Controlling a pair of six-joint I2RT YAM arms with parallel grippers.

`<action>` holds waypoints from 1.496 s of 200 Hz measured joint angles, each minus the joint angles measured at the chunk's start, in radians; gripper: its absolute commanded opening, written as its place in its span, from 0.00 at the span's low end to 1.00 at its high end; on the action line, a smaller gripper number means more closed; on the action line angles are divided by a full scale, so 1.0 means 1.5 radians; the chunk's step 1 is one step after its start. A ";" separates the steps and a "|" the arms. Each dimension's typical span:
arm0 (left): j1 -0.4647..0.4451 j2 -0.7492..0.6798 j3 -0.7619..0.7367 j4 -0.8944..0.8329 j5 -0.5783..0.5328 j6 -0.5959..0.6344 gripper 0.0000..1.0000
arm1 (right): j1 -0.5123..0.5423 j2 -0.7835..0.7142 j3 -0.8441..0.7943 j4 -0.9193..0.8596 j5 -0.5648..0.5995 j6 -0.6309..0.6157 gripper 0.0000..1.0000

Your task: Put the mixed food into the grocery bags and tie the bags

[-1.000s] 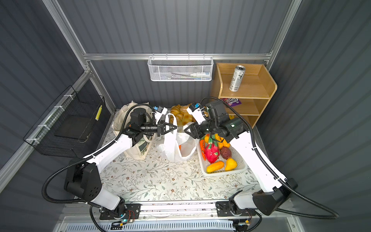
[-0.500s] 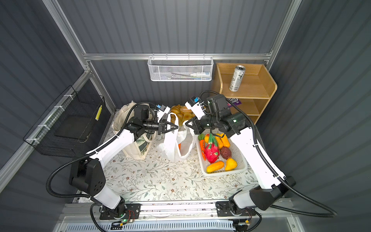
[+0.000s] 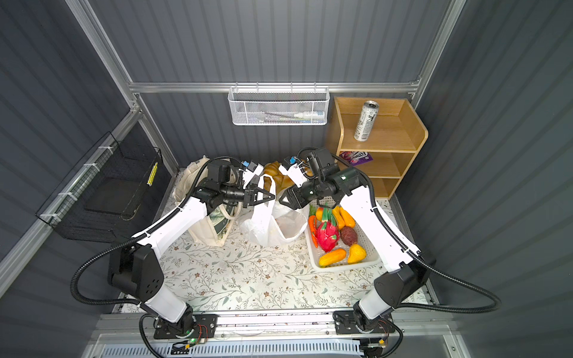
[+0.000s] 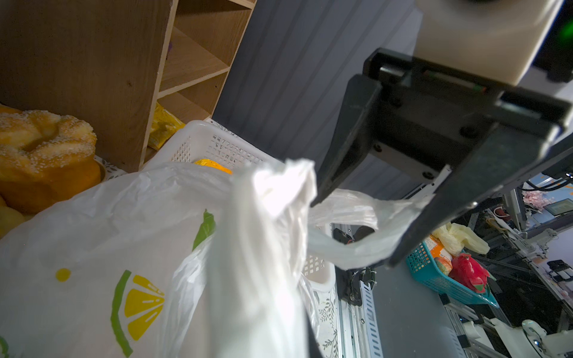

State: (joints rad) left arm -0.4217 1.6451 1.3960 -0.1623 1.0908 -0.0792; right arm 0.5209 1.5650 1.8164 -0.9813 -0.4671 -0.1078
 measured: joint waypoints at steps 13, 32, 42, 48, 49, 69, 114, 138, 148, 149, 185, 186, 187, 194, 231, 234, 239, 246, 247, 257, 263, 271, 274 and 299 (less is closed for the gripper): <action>0.000 0.001 0.009 -0.005 0.006 0.005 0.00 | -0.002 0.000 0.037 -0.009 0.000 -0.005 0.65; 0.000 0.001 0.020 -0.010 0.016 0.012 0.00 | -0.006 0.006 0.100 -0.014 -0.006 -0.008 0.68; 0.000 0.001 0.023 -0.016 0.021 0.017 0.00 | -0.008 0.015 0.130 -0.013 -0.011 -0.008 0.68; 0.000 0.002 0.026 -0.020 0.024 0.019 0.00 | -0.009 0.022 0.144 -0.013 -0.015 -0.008 0.69; 0.000 0.002 0.026 -0.021 0.025 0.019 0.00 | -0.009 0.025 0.147 -0.013 -0.016 -0.008 0.69; 0.000 0.007 0.030 -0.030 0.032 0.028 0.00 | -0.010 0.064 0.184 -0.013 -0.029 -0.008 0.68; 0.000 0.013 0.030 -0.042 0.040 0.034 0.00 | -0.011 0.163 0.248 -0.026 -0.070 -0.001 0.64; 0.000 0.013 0.031 -0.042 0.043 0.036 0.00 | -0.011 0.180 0.252 -0.026 -0.091 0.005 0.60; 0.000 0.013 0.031 -0.042 0.044 0.036 0.00 | -0.011 0.183 0.254 -0.025 -0.098 0.009 0.53; 0.000 0.013 0.031 -0.042 0.045 0.036 0.00 | -0.011 0.184 0.254 -0.025 -0.099 0.008 0.52; 0.000 0.013 0.032 -0.043 0.039 0.042 0.25 | -0.011 0.200 0.274 -0.005 -0.134 0.043 0.00; 0.000 0.013 0.032 -0.042 0.038 0.042 0.26 | -0.011 0.201 0.275 -0.004 -0.135 0.050 0.00; 0.000 0.013 0.032 -0.042 0.036 0.042 0.27 | -0.011 0.201 0.275 -0.004 -0.135 0.052 0.00; 0.000 0.012 0.032 -0.043 0.013 0.045 0.32 | -0.012 0.202 0.275 0.005 -0.139 0.067 0.00; 0.001 -0.137 -0.155 0.099 -0.229 0.006 0.58 | -0.013 0.152 0.178 0.122 -0.131 0.214 0.00; 0.002 -0.153 -0.172 0.110 -0.245 0.001 0.58 | -0.013 0.145 0.165 0.131 -0.126 0.225 0.00; 0.002 -0.177 -0.194 0.126 -0.269 -0.006 0.58 | -0.012 0.130 0.142 0.147 -0.119 0.249 0.00; 0.002 -0.208 -0.216 0.149 -0.300 -0.016 0.58 | -0.012 0.111 0.114 0.168 -0.105 0.280 0.00; 0.002 -0.211 -0.217 0.151 -0.303 -0.017 0.58 | -0.012 0.109 0.112 0.170 -0.104 0.282 0.00; 0.002 -0.241 -0.231 0.185 -0.337 -0.032 0.58 | -0.010 0.085 0.081 0.198 -0.082 0.323 0.00; 0.002 -0.253 -0.236 0.203 -0.352 -0.040 0.58 | -0.008 0.071 0.064 0.215 -0.070 0.344 0.00; -0.001 -0.269 -0.245 0.229 -0.373 -0.050 0.59 | -0.006 0.056 0.045 0.236 -0.054 0.370 0.00; -0.002 -0.275 -0.249 0.238 -0.381 -0.053 0.59 | -0.005 0.051 0.038 0.243 -0.049 0.377 0.00; -0.038 -0.294 -0.268 0.275 -0.444 -0.063 0.59 | 0.003 0.030 0.010 0.287 -0.009 0.438 0.00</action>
State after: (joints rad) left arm -0.4782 1.2041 0.9939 0.2504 0.4252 -0.1734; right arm 0.5251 1.6096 1.8320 -0.5514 -0.4801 0.5499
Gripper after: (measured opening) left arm 0.588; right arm 0.046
